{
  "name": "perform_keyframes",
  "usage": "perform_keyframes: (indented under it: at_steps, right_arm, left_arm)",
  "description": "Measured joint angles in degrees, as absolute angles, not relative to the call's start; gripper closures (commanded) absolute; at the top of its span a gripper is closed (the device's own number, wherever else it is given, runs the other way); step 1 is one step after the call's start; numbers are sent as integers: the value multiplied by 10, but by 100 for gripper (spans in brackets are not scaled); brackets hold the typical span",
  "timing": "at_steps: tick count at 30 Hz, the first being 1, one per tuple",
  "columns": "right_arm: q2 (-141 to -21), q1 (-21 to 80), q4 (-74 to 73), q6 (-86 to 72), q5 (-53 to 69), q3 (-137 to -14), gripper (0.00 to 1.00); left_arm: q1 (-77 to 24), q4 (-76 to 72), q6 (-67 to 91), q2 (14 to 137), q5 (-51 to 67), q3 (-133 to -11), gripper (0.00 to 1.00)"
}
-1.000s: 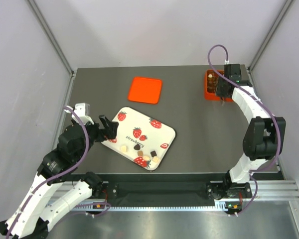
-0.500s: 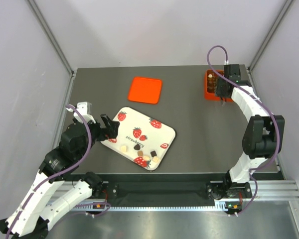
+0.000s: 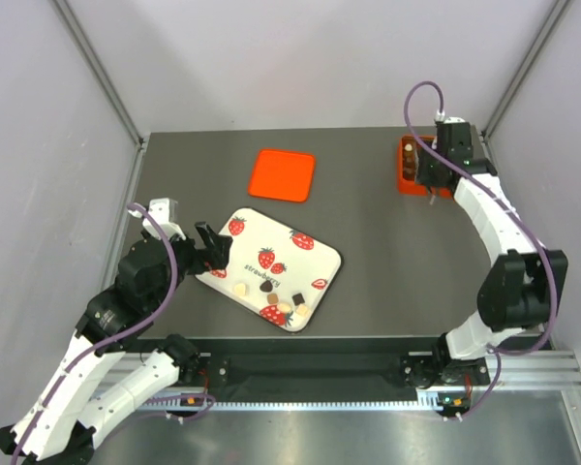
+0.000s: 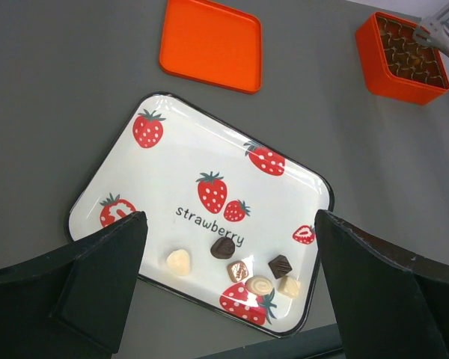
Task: Pack the chocolate
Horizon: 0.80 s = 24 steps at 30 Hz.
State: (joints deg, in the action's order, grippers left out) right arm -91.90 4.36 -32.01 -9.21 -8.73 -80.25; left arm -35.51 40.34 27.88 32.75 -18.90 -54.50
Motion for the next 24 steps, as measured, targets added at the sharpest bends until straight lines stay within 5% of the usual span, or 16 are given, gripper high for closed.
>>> perform_keyframes:
  at_steps: [24]
  right_arm:
    - [-597,612,-433,-157,-23,-526,54]
  left_arm:
    - [-355,404,281,319,-183,-545,2]
